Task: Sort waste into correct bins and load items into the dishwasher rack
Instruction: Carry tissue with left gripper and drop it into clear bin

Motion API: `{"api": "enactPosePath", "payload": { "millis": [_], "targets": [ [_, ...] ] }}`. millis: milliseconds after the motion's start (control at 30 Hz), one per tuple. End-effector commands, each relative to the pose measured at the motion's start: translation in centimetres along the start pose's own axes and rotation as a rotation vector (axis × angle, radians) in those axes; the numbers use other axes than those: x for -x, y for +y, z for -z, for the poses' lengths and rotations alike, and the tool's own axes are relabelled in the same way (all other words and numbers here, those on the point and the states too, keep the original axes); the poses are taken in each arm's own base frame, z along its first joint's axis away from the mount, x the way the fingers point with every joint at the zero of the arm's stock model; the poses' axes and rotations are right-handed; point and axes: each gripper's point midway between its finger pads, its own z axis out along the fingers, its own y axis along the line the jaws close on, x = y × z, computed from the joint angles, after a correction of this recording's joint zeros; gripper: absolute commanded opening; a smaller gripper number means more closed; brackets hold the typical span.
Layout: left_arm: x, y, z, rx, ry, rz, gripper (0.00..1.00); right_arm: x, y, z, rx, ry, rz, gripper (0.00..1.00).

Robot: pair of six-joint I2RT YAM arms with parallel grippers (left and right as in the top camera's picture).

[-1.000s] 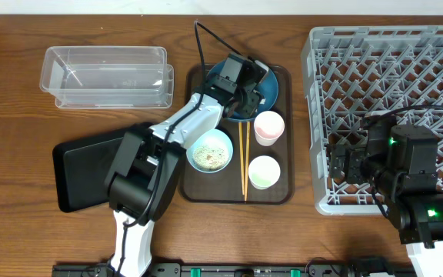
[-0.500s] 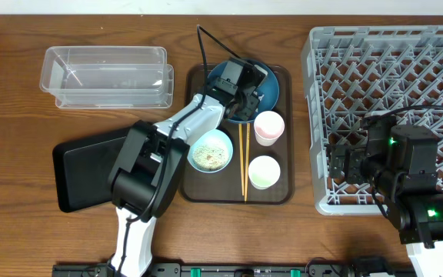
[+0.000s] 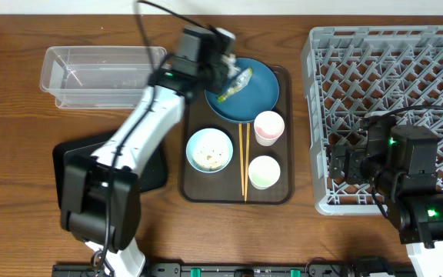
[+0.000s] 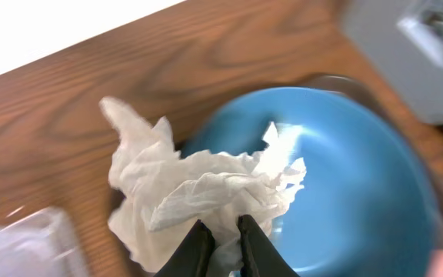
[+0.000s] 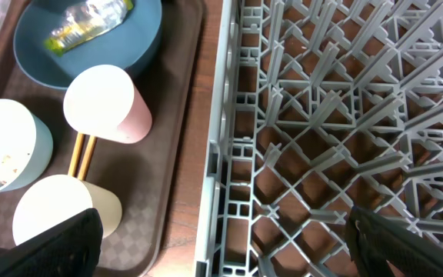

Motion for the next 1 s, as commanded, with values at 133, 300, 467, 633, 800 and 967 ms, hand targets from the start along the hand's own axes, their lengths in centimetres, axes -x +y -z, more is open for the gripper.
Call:
{"api": "enactPosePath", "payload": {
  "millis": [133,300,467,633,800,967],
  "targets": [
    [-0.6,8.8,1.9,0.136,-0.016,0.18,0.15,0.8,-0.2,0.6,-0.005,-0.027,-0.011,0.99],
    [-1.5,13.5,3.1,0.206,-0.023,0.247,0.15,0.8,-0.2,0.6,-0.005,-0.027,-0.011,0.99],
    [-2.6,16.9,4.3,0.257,-0.026,0.297,0.15,0.7,-0.2,0.6,-0.005,-0.026,-0.011,0.99],
    [-3.4,18.9,5.0,0.283,-0.02,0.331,0.17,0.7,-0.2,0.6,-0.005,-0.023,-0.011,0.99],
    [-3.6,18.8,5.0,0.278,-0.012,0.335,0.76,0.7,-0.2,0.6,-0.005,-0.022,-0.012,0.99],
    [-1.8,15.0,4.6,0.154,-0.046,0.317,0.86,0.5,-0.2,0.6,-0.006,-0.015,-0.012,0.99]
  ]
}}
